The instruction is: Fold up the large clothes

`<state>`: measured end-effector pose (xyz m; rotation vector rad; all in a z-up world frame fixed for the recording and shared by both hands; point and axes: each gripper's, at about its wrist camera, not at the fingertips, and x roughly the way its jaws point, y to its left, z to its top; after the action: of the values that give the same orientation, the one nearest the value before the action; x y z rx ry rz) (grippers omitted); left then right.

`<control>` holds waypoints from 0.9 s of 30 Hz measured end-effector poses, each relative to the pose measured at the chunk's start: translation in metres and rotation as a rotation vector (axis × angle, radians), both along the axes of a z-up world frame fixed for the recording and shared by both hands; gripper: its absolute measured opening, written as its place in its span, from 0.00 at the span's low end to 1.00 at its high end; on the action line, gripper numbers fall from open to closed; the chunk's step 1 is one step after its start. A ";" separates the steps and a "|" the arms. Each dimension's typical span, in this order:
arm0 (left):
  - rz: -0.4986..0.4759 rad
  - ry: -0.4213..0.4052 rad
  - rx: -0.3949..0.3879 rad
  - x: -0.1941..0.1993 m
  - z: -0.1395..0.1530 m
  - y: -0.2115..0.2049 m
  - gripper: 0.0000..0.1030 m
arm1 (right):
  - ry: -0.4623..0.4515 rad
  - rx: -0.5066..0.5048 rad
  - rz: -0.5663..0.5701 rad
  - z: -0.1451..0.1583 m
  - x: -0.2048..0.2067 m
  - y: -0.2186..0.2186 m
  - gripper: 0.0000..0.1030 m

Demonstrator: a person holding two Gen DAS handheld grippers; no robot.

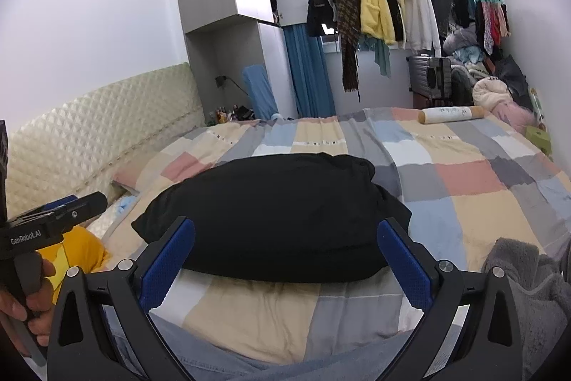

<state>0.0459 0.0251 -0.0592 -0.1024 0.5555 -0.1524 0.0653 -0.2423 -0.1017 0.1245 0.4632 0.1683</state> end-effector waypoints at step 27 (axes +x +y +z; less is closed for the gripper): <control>0.015 0.025 0.009 -0.003 -0.005 -0.002 1.00 | -0.005 -0.016 0.011 0.004 -0.003 0.005 1.00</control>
<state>0.0428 0.0226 -0.0642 -0.1000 0.5806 -0.1343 0.0625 -0.2373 -0.0974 0.1063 0.4598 0.1755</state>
